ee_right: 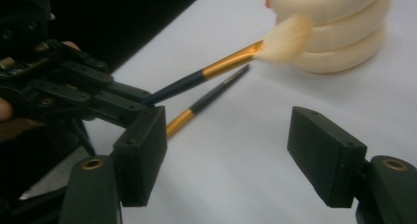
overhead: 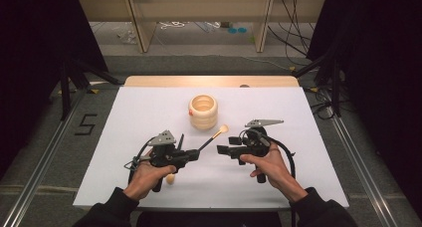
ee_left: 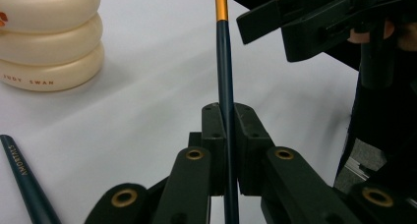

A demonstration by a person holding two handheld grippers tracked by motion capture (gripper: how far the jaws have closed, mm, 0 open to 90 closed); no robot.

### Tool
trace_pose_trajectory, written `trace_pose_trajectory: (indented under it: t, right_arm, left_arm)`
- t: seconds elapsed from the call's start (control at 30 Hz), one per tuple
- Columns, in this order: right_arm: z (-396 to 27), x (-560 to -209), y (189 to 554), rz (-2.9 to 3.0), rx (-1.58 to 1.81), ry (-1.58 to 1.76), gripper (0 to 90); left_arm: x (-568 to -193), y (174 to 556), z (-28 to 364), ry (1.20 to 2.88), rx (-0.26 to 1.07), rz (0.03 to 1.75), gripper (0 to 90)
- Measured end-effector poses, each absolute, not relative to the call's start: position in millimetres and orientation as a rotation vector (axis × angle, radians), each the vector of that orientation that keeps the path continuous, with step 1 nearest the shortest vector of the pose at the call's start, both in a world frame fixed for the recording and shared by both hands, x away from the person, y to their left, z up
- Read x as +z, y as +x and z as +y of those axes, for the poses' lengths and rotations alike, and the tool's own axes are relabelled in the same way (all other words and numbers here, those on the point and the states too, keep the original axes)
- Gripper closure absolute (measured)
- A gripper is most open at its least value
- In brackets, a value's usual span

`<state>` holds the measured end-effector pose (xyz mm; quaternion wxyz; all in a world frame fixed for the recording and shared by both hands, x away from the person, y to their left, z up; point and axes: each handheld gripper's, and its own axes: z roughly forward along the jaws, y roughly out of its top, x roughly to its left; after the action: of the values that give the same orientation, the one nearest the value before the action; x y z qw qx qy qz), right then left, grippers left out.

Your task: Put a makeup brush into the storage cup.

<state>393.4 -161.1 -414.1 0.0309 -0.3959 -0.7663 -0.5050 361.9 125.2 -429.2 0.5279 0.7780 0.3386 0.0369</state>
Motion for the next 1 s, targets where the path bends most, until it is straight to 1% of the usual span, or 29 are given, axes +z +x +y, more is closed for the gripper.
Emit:
trace_pose_trajectory:
  t: [0.17, 0.33, 0.6, 1.0]
  right_arm:
    - [-160, -426, 399, -2.237, -1.6, -1.226, 33.3]
    - [-157, -426, 400, -2.18, -1.614, -1.235, 33.6]
    - [-148, -429, 405, -2.144, -1.649, -1.242, 37.0]
    - [-140, -429, 406, -2.1, -1.714, -1.198, 55.9]
  left_arm:
    - [-428, 359, 123, 1.845, 0.106, 0.816, 84.4]
    - [-431, 359, 121, 1.842, 0.104, 0.818, 84.4]
    - [-432, 357, 117, 1.827, 0.099, 0.818, 84.4]
    - [-432, 356, 115, 1.812, 0.106, 0.819, 84.4]
